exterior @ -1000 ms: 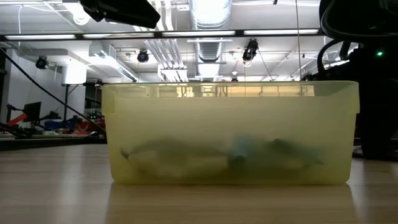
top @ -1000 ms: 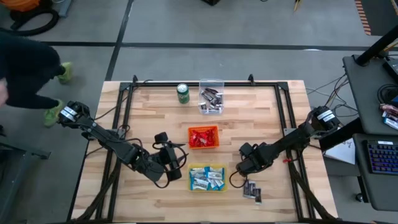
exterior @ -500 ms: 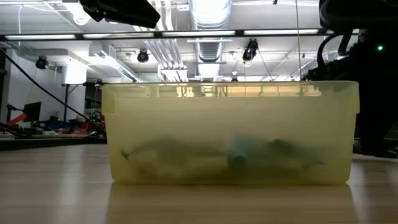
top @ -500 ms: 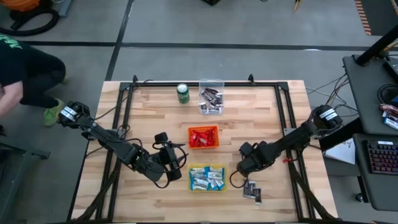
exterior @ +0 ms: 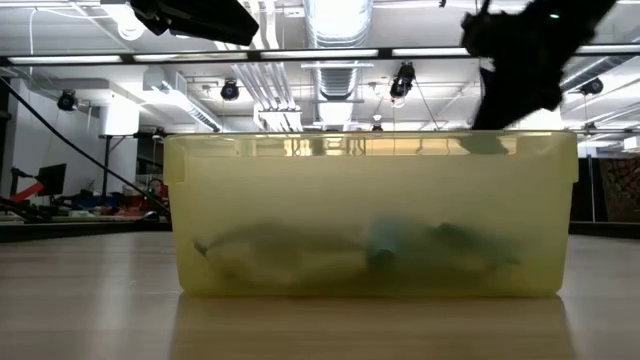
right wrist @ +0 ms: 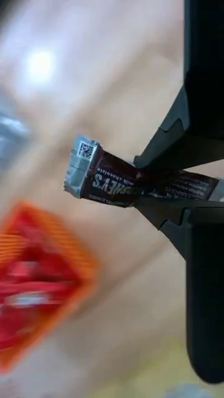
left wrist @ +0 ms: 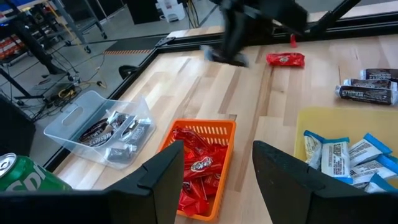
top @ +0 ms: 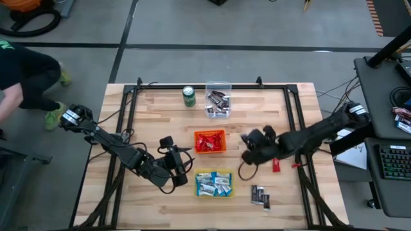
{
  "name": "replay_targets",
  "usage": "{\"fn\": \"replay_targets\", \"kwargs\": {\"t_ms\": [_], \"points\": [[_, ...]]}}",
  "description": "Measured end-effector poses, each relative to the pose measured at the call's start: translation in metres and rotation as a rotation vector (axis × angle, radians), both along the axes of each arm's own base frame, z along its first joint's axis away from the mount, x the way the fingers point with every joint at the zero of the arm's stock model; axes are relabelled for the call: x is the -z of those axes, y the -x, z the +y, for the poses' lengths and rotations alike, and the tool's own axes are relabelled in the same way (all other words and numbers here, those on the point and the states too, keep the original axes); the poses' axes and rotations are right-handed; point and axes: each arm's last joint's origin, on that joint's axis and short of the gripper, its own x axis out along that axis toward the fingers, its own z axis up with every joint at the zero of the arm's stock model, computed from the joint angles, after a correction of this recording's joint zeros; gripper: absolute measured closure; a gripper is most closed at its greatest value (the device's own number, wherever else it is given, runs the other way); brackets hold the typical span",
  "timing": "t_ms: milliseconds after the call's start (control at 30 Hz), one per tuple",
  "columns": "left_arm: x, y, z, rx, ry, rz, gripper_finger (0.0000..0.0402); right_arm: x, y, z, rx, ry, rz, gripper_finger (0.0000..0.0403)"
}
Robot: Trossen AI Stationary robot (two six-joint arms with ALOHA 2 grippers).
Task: Sort candy
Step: Put the black candy into the transparent bin
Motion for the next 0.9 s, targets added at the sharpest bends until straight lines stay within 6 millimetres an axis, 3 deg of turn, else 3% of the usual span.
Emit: {"fn": "replay_targets", "kwargs": {"t_ms": [167, 533, 767, 900], "points": [[0.0, 0.0, 0.001, -0.003, 0.0, -0.001, 0.0228, -0.017, -0.018, -0.026, -0.076, 0.138, -0.114, 0.0345], [0.0, 0.0, 0.001, -0.004, 0.0, 0.0, 0.0228, -0.025, -0.069, -0.095, -0.325, 0.283, -0.33, 0.0345], [0.0, 0.0, 0.001, -0.003, -0.001, 0.001, 0.0228, -0.011, -0.073, -0.147, -0.212, 0.295, -0.313, 0.0344], [0.0, 0.0, 0.001, -0.003, -0.002, 0.003, 0.0228, 0.002, -0.072, -0.163, -0.206, 0.196, -0.302, 0.0344]]}}
